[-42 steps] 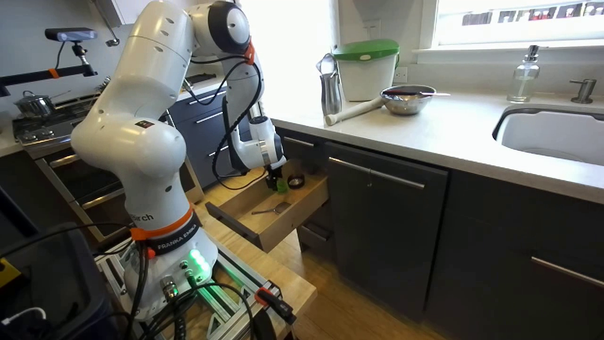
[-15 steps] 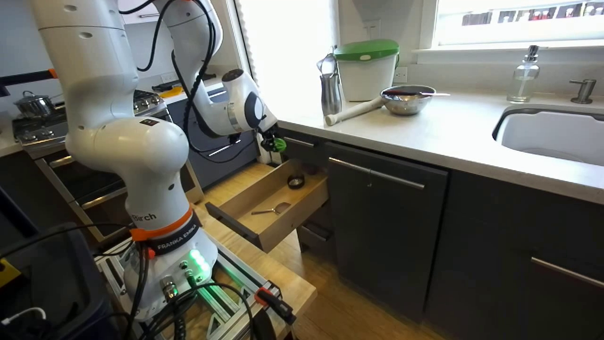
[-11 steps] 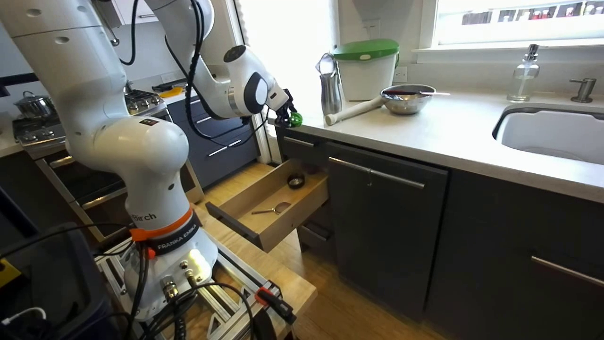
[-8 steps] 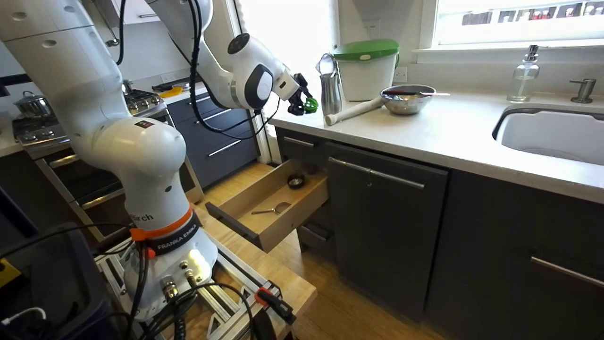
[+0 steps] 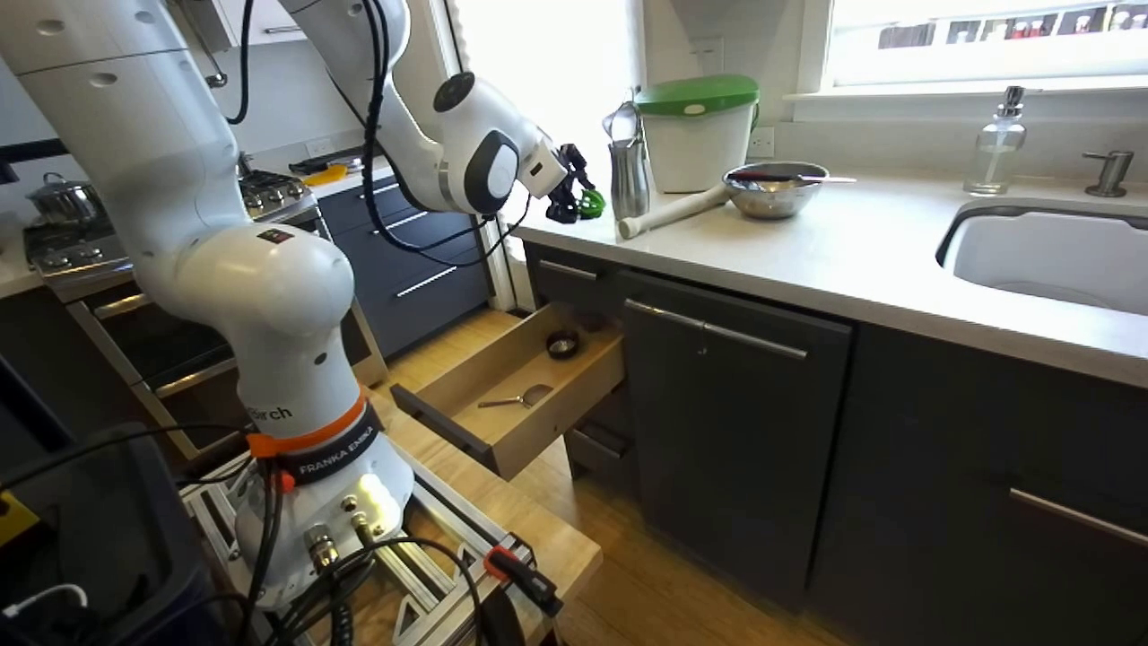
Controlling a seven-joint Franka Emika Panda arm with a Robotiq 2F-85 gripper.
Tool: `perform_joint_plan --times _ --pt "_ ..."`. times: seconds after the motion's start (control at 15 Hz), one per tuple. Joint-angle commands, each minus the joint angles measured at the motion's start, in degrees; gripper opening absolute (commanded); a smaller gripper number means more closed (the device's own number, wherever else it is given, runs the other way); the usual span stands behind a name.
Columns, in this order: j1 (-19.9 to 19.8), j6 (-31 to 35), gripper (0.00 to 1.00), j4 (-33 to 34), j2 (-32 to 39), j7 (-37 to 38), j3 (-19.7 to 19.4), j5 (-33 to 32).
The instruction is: Remove the green round object from the opened drawer and place it inside the metallic bowl the counter top
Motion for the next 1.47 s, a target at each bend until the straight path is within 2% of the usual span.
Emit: perform_joint_plan --times 0.0,0.27,0.33,0.4,0.53,0.6,0.8,1.07,1.27,1.33,1.4 --pt "-3.13 5.49 0.38 4.54 0.88 -2.03 -2.07 3.56" --pt "-6.14 12.16 0.38 11.35 3.18 -8.08 -3.29 9.04" --pt "-5.47 9.47 0.38 8.29 0.83 -5.64 -3.25 5.96" --pt "-5.85 9.60 0.63 9.34 0.96 -6.15 -3.46 6.19" --pt "-5.76 9.58 0.63 9.24 1.03 -6.14 -3.36 6.14" --pt "-5.48 8.60 0.38 9.65 2.74 -2.95 -3.38 6.51" --pt "-6.44 4.35 0.38 17.17 7.61 7.08 -5.17 0.89" --pt "-7.94 1.33 0.38 31.02 17.64 7.82 -4.73 1.46" --pt "-8.72 -3.57 0.38 42.27 25.03 8.88 -4.15 3.75" --pt "-13.01 -5.29 0.38 45.93 27.09 2.98 1.49 10.19" --pt "-8.73 -6.53 0.38 49.67 30.15 7.98 -4.74 8.07"
